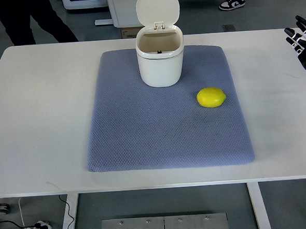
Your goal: Put lemon in trash with right hand
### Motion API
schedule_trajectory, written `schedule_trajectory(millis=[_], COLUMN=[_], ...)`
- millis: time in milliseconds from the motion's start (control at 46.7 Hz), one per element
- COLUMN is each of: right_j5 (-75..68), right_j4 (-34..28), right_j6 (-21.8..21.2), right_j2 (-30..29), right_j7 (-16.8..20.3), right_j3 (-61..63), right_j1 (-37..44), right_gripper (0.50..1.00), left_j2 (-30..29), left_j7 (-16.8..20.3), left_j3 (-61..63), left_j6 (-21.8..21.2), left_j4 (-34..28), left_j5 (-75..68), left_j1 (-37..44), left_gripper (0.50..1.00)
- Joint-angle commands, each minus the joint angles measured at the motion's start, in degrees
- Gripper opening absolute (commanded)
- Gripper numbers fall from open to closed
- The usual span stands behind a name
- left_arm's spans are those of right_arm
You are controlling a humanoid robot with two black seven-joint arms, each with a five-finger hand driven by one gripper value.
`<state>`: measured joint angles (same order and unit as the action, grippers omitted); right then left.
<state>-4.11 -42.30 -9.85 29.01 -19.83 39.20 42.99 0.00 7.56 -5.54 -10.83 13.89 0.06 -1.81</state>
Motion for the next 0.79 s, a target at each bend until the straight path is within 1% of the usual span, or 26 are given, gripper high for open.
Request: schedule_trajectory(millis=[0,770], right_j5=[0.0,0.1], right_j4=[0.0,0.8], right_j6=[0.0,0.1], right_j2=[-0.1,0.2], right_j7=[0.0,0.1], right_j3=[0.0,0.0], right_j1=[0.1,1.0], right_gripper=[1.0,1.0], left_j2=[0.0,0.0], left_j7=[0.0,0.1], left_j3=[0.1,-0.2], left_j6=[-0.1,-0.1], left_j4=[0.0,-0.1], left_j5=[-0.3,-0.3], left_j1=[0.3,0.6], left_gripper=[1.0,1.0])
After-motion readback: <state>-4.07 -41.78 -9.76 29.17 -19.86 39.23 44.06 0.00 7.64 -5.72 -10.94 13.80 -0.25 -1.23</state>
